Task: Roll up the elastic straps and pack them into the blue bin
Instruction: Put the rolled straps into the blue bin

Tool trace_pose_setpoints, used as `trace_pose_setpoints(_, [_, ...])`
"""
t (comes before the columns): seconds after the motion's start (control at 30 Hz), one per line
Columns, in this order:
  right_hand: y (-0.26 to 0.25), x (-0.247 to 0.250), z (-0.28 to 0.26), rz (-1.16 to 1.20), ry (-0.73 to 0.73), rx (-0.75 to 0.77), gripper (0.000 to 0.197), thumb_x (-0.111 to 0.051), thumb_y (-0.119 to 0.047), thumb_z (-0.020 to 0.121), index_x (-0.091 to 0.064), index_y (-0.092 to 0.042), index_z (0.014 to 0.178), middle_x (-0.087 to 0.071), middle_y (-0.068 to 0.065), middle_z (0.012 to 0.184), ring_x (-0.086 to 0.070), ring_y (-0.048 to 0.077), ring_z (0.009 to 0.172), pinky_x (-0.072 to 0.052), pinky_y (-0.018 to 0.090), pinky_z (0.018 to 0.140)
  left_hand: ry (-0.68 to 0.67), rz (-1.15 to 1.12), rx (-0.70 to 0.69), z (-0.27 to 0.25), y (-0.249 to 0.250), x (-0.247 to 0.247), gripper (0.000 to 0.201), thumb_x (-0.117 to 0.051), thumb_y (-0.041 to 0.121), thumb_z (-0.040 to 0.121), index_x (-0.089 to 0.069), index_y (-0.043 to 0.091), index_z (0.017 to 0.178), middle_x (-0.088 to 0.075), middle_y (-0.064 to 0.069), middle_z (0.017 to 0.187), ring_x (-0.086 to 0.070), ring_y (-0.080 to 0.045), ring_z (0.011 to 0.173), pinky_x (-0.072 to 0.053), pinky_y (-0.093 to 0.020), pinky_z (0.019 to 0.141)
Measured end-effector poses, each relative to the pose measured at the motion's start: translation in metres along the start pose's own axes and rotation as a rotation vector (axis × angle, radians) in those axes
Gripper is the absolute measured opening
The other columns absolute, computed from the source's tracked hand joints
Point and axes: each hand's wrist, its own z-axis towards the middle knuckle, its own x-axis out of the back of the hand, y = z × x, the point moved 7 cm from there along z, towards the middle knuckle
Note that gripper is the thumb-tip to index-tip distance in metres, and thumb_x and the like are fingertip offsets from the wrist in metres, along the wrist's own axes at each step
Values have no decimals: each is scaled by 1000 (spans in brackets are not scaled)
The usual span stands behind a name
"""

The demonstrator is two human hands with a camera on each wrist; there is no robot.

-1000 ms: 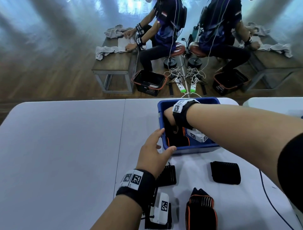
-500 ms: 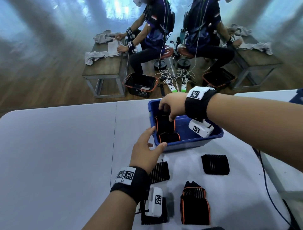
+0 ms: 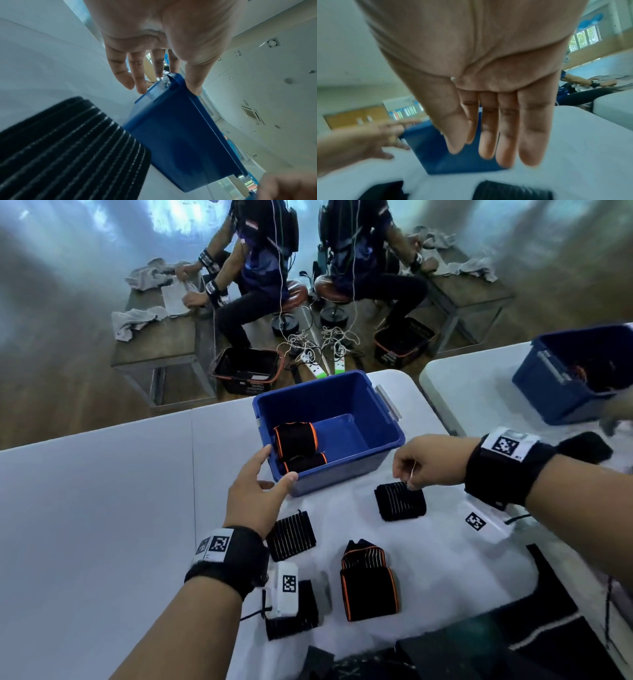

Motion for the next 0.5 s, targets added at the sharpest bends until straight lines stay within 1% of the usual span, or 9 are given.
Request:
trace_pose_setpoints(0.07, [19,-22,10,-79,49,-34,33,-70,-23,86,-61,-25,117,-62,-5,109,-58,16,93,-45,26,83,6,8,-1,0,0,0,69,-78,47,84,-46,46,145,-76,-4,97,-70,-15,84,-56,-40,93])
trace_pose_setpoints(0.1, [25,-31,15,-73,71,-48,39,-69,-25,87,-57,-27,124,-58,-2,115,-57,18,98,-45,28,86,10,7,-2,0,1,0,69,-78,46,83,-47,45,145,-76,-4,92,-70,-16,83,-56,-40,93])
trace_pose_setpoints(0.13, [30,-37,19,-53,88,-60,45,-70,-26,87,-53,-29,128,-56,1,118,-58,20,101,-46,31,90,10,8,-4,-1,2,0,69,-78,46,83,-47,44,145,-76,-4,88,-70,-17,82,-56,-40,93])
trace_pose_setpoints(0.17, [33,-43,23,-35,95,-71,49,-72,-27,86,-52,-31,130,-54,2,119,-59,23,103,-48,35,92,10,10,-5,-1,3,0,69,-78,45,83,-48,43,145,-76,-4,89,-71,-17,82,-56,-39,93])
trace_pose_setpoints(0.23, [36,-53,29,-7,82,-85,53,-75,-25,82,-52,-32,129,-56,4,118,-60,25,103,-50,39,91,9,15,-11,-1,4,1,69,-78,45,84,-48,42,145,-76,-3,97,-71,-15,86,-55,-36,94])
trace_pose_setpoints(0.33, [35,-62,32,42,46,-81,49,-76,-21,78,-55,-32,122,-66,-1,109,-63,22,93,-54,35,83,5,21,-17,-2,7,1,69,-78,45,84,-47,42,146,-75,0,109,-71,-12,92,-54,-36,97])
trace_pose_setpoints(0.4, [33,-67,34,27,29,-67,46,-75,-21,77,-56,-30,118,-65,-2,99,-61,21,85,-54,34,76,6,26,-28,-3,10,1,69,-78,43,85,-47,40,147,-71,5,119,-71,-13,93,-53,-36,97])
trace_pose_setpoints(0.43, [33,-68,34,9,25,-59,45,-74,-21,77,-55,-29,117,-63,-2,94,-60,21,83,-53,33,74,7,29,-31,-4,11,1,68,-77,41,86,-47,39,147,-69,7,121,-71,-13,93,-53,-35,96])
trace_pose_setpoints(0.5, [32,-70,34,-2,26,-58,43,-73,-22,77,-54,-29,115,-61,-2,90,-60,23,81,-52,32,71,11,23,-32,-4,13,0,68,-77,39,87,-47,37,148,-69,8,119,-71,-14,93,-53,-34,96])
